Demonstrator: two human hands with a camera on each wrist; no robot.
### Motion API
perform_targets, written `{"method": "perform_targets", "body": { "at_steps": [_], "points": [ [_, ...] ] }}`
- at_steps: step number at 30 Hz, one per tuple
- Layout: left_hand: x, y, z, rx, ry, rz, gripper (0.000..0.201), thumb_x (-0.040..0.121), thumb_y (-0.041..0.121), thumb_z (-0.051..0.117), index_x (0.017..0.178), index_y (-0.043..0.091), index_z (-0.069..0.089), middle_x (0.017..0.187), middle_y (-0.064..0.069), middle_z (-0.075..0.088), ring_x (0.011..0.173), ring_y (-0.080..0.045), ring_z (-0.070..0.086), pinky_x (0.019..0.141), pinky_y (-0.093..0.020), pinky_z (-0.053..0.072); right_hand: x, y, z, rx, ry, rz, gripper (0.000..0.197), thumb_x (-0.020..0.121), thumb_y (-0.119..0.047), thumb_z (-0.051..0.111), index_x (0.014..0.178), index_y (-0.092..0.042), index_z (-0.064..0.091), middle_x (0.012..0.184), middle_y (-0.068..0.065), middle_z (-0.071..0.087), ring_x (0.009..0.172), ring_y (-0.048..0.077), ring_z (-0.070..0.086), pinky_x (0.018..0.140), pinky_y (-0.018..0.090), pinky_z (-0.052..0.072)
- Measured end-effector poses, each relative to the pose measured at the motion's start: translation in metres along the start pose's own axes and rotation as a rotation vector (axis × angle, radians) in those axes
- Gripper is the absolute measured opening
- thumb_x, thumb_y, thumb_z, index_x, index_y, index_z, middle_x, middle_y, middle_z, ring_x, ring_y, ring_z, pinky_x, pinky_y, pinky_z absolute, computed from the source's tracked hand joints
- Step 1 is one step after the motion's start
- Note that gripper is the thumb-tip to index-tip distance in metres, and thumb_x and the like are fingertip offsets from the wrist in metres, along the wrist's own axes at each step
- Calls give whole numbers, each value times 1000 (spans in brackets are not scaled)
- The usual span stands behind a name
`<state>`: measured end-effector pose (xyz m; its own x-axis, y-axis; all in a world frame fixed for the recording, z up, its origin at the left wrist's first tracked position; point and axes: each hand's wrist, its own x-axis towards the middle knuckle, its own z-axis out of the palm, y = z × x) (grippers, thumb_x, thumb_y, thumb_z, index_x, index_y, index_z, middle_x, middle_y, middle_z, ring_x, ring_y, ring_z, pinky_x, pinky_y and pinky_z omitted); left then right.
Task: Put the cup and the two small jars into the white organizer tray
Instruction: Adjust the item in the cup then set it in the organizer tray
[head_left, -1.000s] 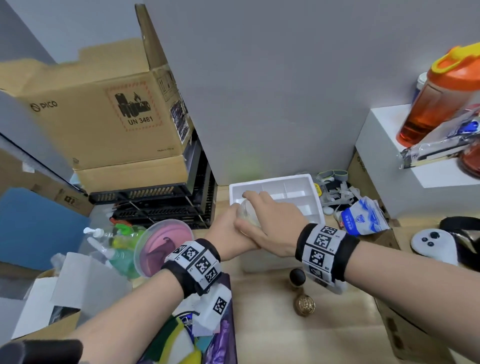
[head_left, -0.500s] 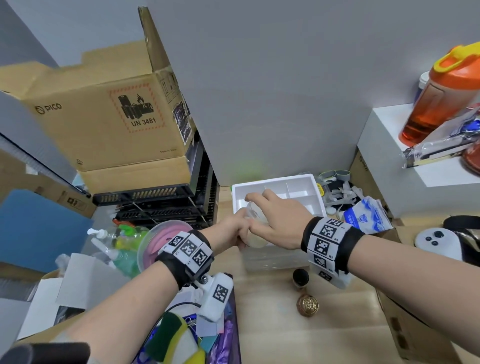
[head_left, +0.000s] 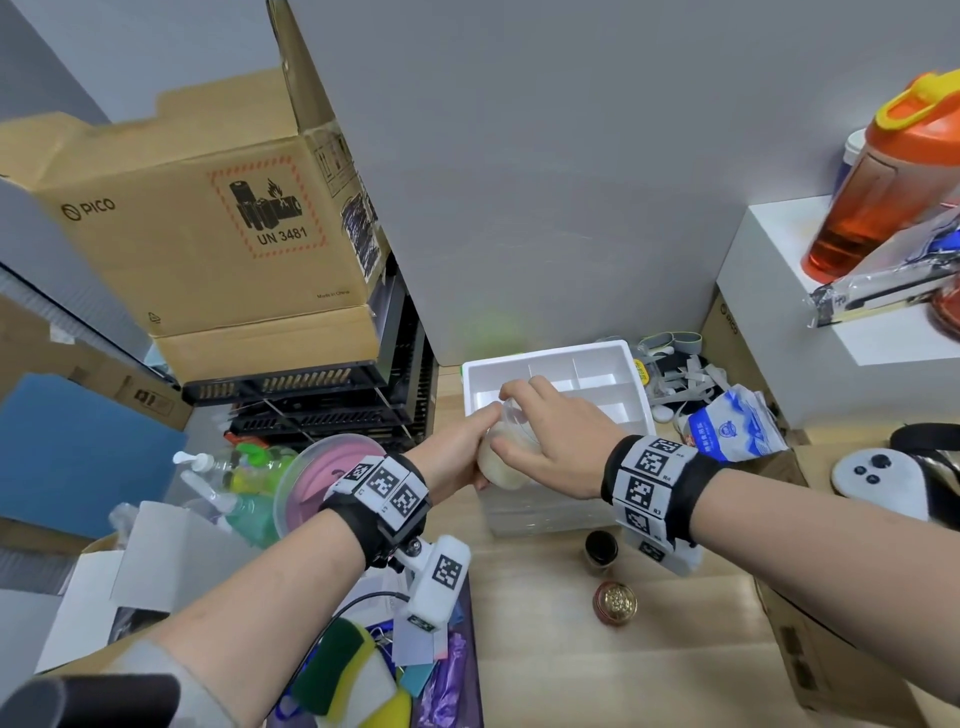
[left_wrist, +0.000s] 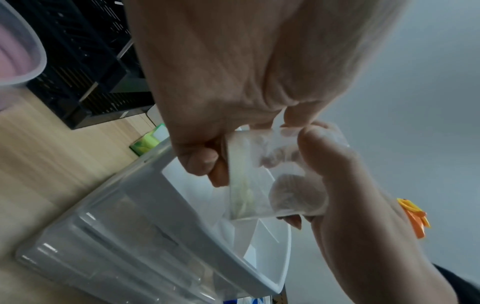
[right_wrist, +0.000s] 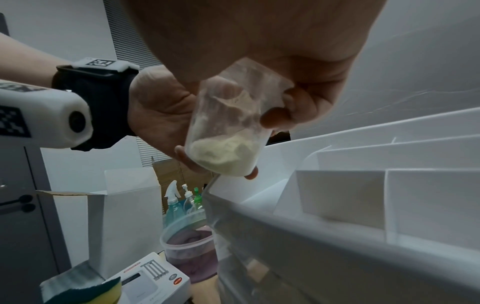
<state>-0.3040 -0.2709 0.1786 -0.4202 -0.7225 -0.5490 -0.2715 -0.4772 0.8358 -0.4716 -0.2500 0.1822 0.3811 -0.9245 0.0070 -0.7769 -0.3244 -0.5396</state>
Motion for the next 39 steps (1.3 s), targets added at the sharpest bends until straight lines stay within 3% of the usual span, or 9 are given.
{"method": "perform_targets", "body": {
  "at_steps": [4, 8, 16, 21, 25, 29, 31, 35, 39],
  "points": [
    [5, -1, 3, 59, 76, 25, 41, 89, 51, 37, 102, 20, 61, 69, -1, 48, 55, -15, 38, 52, -31, 27, -2, 1, -2, -1, -4, -7, 49, 90, -60, 39, 124, -25, 38, 108, 0, 48, 74, 29, 55, 73, 39, 45],
    [7, -4, 1, 98, 80, 47, 42, 90, 53, 37, 104, 22, 63, 76, -4, 51, 59, -15, 42, 52, -30, 28, -4, 0, -5, 4, -23, -4, 44, 92, -57, 40, 121, -23, 40, 107, 2, 50, 79, 31, 56, 76, 41, 46],
    [3, -1, 6, 72, 133, 23, 49, 81, 60, 43, 101, 20, 61, 83, -12, 51, 63, -19, 42, 53, -30, 29, -3, -1, -7, 10, 29, 6, 48, 91, -61, 22, 111, -23, 43, 100, -6, 48, 80, 28, 56, 72, 38, 41],
    [-2, 1, 4, -8, 116, 7, 67, 90, 69, 39, 117, 16, 70, 88, -15, 54, 61, -20, 45, 52, -30, 33, -4, -6, -12, 66, 56, 32, 45, 97, -57, 31, 123, -22, 41, 123, -2, 56, 92, 27, 61, 83, 41, 46],
    [-11, 4, 2, -122, 26, -18, 50, 102, 63, 40, 110, 25, 71, 94, -2, 71, 86, -20, 59, 74, -34, 45, -7, -10, -15, 100, 75, 29, 43, 100, -50, 37, 128, -17, 42, 125, 2, 54, 101, 27, 60, 86, 40, 45],
    [-15, 8, 0, -246, -59, -92, 62, 101, 61, 45, 138, 14, 62, 115, -15, 69, 111, -39, 66, 97, -52, 58, -7, -11, -14, 97, 105, 3, 45, 100, -50, 38, 130, -15, 42, 126, 3, 53, 102, 26, 60, 83, 39, 45],
    [-18, 11, 1, -298, -83, -115, 64, 102, 58, 47, 139, 8, 60, 120, -22, 66, 115, -47, 65, 91, -50, 62, -8, -10, -13, 75, 121, -25, 50, 97, -55, 33, 129, -17, 41, 127, 3, 53, 104, 25, 61, 83, 41, 48],
    [-19, 12, 2, -316, -61, -116, 53, 100, 59, 50, 121, 15, 69, 110, -18, 68, 101, -39, 66, 77, -39, 64, -7, -8, -13, 38, 137, -41, 57, 94, -59, 27, 129, -17, 43, 126, 2, 55, 111, 23, 58, 85, 42, 49],
    [-17, 11, 0, -351, -71, -90, 58, 93, 62, 56, 120, 12, 66, 95, -10, 72, 83, -29, 68, 63, -30, 60, -7, -8, -15, 30, 158, -50, 61, 93, -59, 27, 131, -15, 47, 123, 3, 56, 109, 24, 57, 84, 42, 49]
  ]
}}
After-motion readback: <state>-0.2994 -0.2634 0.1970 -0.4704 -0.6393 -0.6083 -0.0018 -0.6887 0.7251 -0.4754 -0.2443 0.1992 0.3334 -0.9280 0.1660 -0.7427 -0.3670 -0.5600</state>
